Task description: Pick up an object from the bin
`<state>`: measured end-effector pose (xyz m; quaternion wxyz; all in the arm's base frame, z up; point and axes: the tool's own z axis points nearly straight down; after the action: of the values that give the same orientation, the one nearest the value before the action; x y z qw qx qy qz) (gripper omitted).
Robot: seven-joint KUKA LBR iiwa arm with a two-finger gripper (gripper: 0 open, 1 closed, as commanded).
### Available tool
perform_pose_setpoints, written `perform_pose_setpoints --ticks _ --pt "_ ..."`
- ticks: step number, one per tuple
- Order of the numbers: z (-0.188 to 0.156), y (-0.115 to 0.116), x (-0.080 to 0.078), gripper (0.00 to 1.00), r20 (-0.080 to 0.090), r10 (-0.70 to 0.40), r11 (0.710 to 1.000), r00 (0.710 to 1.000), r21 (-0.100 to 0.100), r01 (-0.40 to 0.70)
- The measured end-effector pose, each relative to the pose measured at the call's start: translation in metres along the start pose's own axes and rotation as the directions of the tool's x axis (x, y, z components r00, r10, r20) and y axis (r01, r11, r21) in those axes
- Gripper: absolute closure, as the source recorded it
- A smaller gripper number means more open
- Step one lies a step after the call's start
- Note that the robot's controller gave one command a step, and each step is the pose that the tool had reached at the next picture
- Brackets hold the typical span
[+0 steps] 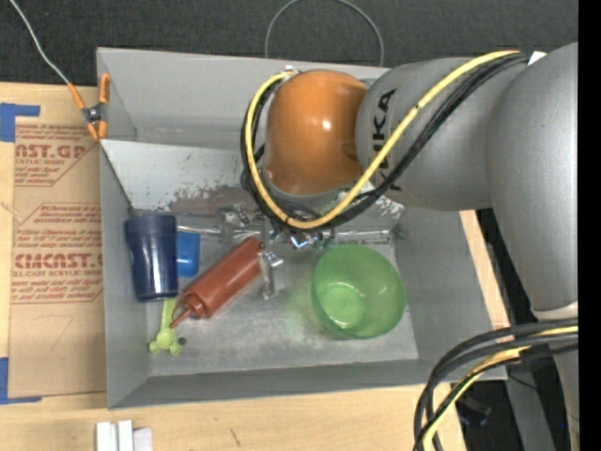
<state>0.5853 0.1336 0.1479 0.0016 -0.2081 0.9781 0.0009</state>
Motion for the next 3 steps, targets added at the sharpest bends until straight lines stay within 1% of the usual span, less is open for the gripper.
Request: perform_pose_setpoints --ticks 1,2,3 --pt "0.032 0.0 -0.008 0.0 0.0 -0.035 0.999 0.999 -0.002 0.035" --pt "0.079 -0.005 -0.002 0.0 0.001 -0.14 0.99 0.99 -0.001 0.14" --pt "0.078 -0.017 -0.001 1.0 0.003 -0.112 0.994 0.994 -0.004 0.112"
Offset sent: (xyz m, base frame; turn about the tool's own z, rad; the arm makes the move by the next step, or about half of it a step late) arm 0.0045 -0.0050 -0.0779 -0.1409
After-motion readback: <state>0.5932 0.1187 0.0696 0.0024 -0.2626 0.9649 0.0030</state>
